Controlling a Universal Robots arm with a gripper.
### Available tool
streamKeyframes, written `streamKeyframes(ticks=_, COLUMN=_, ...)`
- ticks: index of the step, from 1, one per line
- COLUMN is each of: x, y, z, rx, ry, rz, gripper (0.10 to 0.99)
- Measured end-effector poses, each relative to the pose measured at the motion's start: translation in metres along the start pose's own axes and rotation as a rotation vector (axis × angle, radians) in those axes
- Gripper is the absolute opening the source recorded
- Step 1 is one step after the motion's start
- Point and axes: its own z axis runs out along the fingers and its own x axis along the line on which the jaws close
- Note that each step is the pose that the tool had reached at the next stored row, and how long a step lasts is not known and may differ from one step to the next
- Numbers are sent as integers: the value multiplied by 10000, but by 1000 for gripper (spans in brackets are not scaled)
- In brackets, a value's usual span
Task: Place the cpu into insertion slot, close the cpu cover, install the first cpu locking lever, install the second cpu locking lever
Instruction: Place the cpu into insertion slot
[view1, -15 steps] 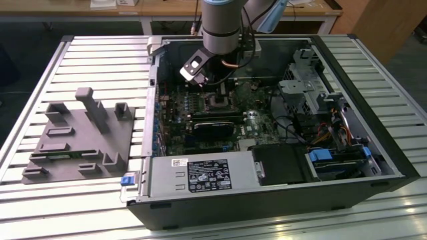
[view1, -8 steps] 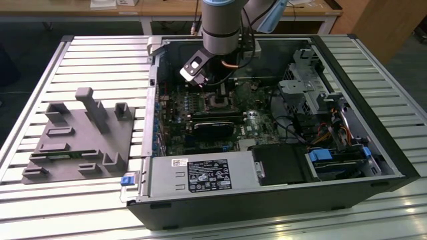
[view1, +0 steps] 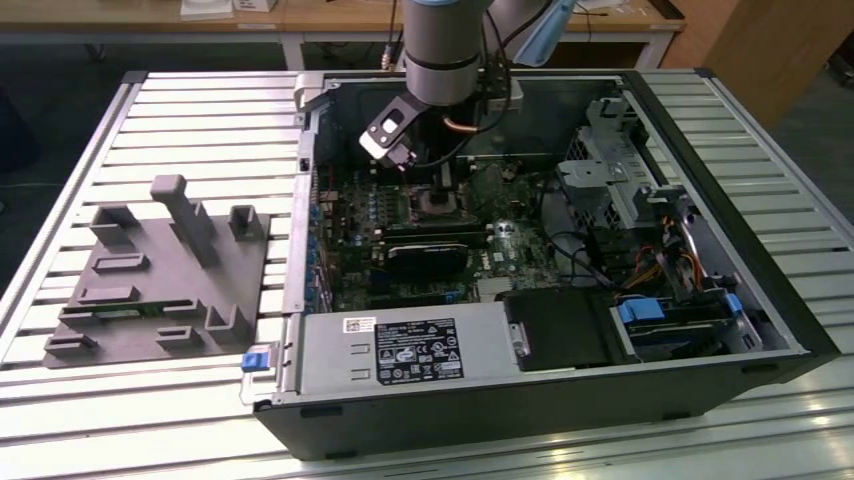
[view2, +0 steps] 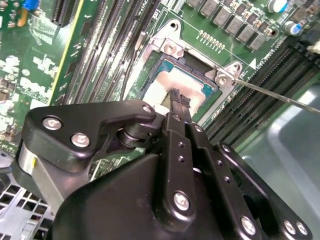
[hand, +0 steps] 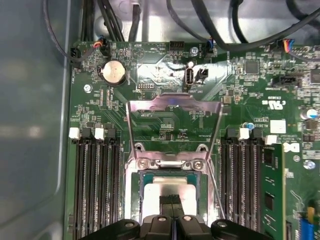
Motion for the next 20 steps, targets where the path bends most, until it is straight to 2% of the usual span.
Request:
streamKeyframes(ticks=11, x=6, y=19, z=-310, rx=0, ry=-3, rz=0, gripper=106)
streamKeyframes(ticks=20, x=10, y=32, z=-524, rx=-13, ry=-3, rz=-1, gripper=106)
